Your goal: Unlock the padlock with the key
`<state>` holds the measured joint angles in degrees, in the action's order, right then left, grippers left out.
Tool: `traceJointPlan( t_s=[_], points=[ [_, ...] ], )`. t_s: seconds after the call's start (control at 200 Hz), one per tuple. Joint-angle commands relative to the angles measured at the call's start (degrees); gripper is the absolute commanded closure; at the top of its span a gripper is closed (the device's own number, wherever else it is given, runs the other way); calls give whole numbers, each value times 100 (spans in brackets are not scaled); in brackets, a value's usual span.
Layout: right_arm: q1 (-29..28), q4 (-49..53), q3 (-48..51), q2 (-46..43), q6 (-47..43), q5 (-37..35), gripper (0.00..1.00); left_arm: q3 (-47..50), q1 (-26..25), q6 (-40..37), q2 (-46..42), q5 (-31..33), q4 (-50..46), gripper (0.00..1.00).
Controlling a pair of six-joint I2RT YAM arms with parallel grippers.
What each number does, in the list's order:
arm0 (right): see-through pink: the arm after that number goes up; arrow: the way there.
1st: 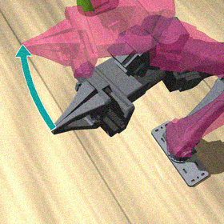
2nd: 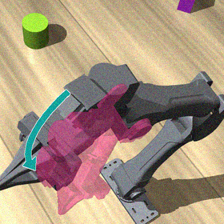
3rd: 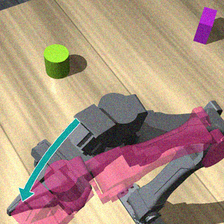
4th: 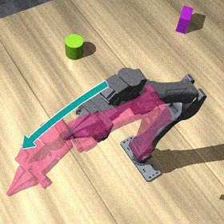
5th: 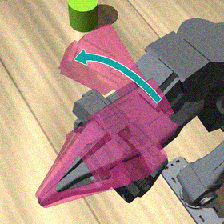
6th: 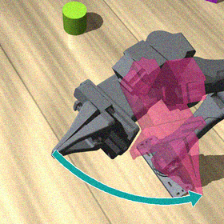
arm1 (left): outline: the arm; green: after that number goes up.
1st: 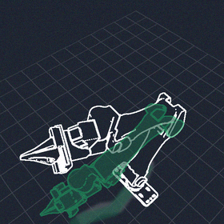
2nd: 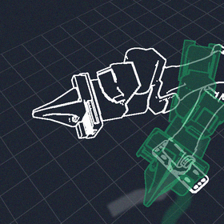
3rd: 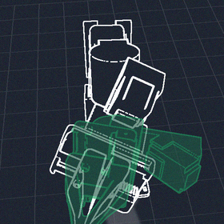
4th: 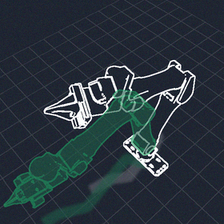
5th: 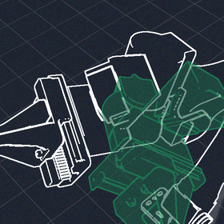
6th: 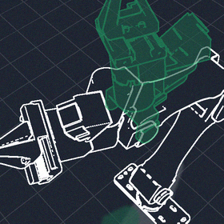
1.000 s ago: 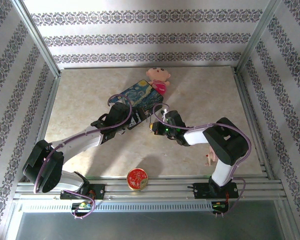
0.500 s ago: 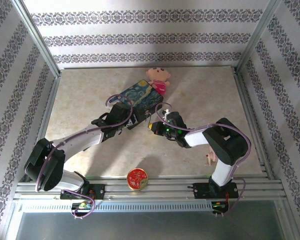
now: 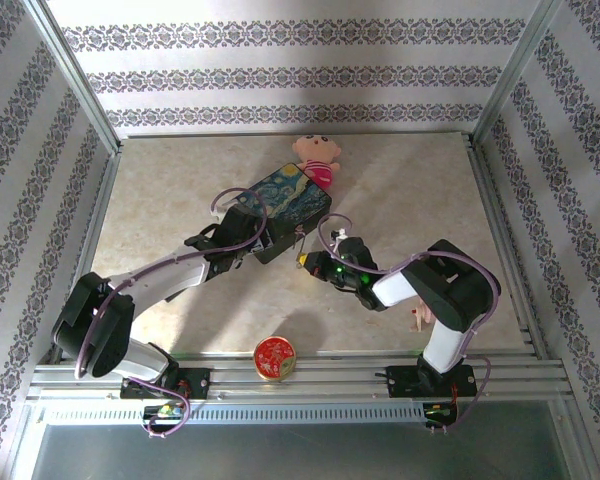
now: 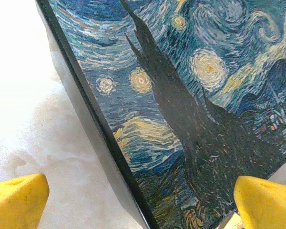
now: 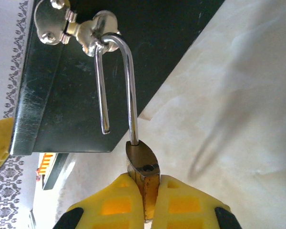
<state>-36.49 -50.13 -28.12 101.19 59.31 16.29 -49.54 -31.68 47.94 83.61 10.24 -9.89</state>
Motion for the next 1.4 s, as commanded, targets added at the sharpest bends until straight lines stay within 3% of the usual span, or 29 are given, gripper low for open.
traceJointPlan(
  t_s=[0.0,0.255,0.675,1.044,1.394],
  points=[
    [-167,-291,64,45,248,-153,100,-117,83,-79,138,165,-114,1],
    [-288,-313,207,-36,379,-367,100,-336,164,-131,512,506,-535,3],
    [-328,-872,277,160,654,-475,100,-155,259,102,583,399,-739,36],
    [-359,-2027,131,909,1107,-475,100,28,268,157,450,233,-628,39],
    [-368,-2133,316,785,1101,-771,100,78,266,175,415,237,-609,46]
  ],
)
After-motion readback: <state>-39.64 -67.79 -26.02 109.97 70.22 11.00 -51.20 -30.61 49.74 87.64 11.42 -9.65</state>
